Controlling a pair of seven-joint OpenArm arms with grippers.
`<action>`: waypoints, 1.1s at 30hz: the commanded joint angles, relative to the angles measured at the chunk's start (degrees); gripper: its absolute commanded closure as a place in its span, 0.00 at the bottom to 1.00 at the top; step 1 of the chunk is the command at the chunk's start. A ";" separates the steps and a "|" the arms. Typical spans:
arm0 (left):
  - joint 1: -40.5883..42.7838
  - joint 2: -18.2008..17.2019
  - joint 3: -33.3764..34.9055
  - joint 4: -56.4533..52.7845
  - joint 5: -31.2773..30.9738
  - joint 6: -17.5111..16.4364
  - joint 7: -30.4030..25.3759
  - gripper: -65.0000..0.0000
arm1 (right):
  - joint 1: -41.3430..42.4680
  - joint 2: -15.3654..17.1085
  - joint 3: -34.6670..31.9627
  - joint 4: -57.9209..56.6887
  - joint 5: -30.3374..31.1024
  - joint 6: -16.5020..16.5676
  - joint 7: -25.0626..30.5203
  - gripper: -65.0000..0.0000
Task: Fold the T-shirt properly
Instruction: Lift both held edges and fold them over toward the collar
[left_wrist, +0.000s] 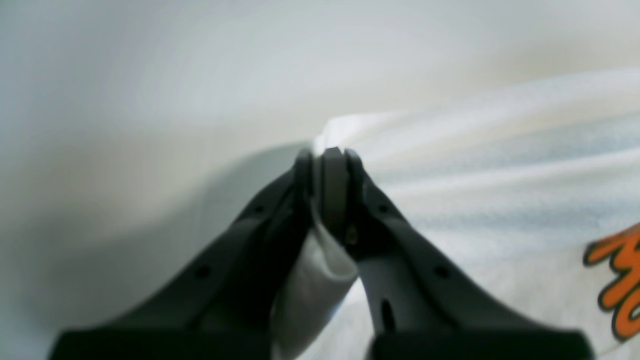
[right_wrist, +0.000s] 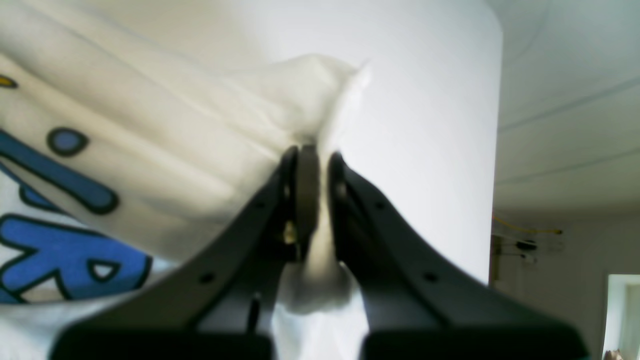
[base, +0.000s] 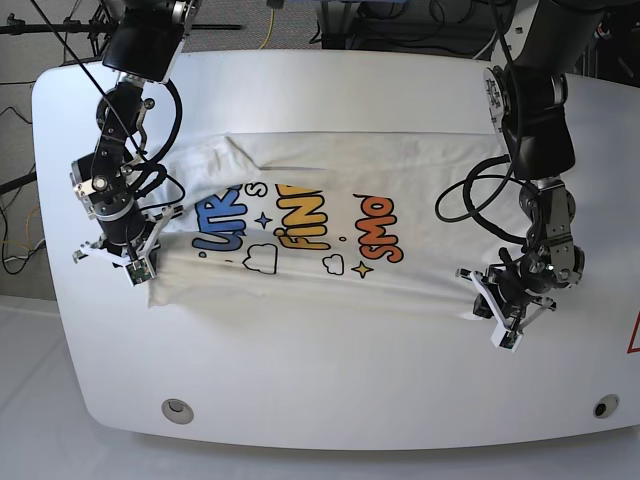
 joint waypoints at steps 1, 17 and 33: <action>-2.01 -1.00 -0.22 2.69 0.50 0.77 2.05 0.98 | 0.54 0.98 1.81 1.38 -0.85 -1.46 0.25 1.00; 3.71 -0.91 0.22 16.93 0.59 0.68 16.20 0.98 | -2.88 0.98 6.73 1.91 -0.85 -1.11 0.25 1.00; 11.62 -0.83 0.22 32.14 0.50 0.59 29.30 0.98 | -8.69 0.37 6.38 6.57 -0.76 -1.11 -0.10 1.00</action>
